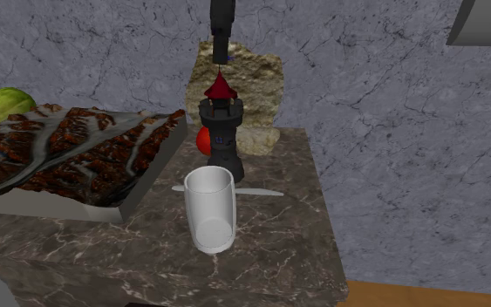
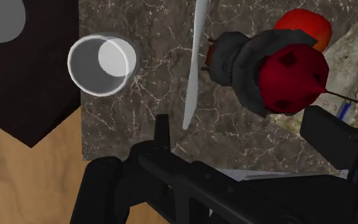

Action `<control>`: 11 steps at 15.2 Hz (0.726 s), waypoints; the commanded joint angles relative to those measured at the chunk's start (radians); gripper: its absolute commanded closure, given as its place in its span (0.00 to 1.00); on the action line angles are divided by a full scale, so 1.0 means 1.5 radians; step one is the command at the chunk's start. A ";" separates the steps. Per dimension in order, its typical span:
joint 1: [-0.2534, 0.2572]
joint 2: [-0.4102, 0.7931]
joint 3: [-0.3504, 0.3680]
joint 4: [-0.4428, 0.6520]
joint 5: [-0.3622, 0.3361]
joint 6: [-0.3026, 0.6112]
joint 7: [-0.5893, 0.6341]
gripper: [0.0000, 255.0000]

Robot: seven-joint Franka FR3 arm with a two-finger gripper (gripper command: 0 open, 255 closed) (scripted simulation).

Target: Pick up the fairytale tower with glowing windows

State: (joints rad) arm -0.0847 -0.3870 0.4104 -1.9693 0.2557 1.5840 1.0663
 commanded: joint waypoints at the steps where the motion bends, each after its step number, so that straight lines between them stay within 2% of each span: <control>1: -0.011 0.050 0.027 0.053 -0.011 0.001 0.074 0.00; 5: -0.023 0.169 0.080 0.179 -0.058 -0.005 0.224 0.00; 6: -0.021 0.181 0.083 0.193 -0.065 -0.006 0.239 0.00; 11: -0.020 0.171 0.082 0.137 -0.059 0.039 0.231 0.00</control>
State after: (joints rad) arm -0.1151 -0.1281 0.5327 -1.7484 0.1654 1.6293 1.4137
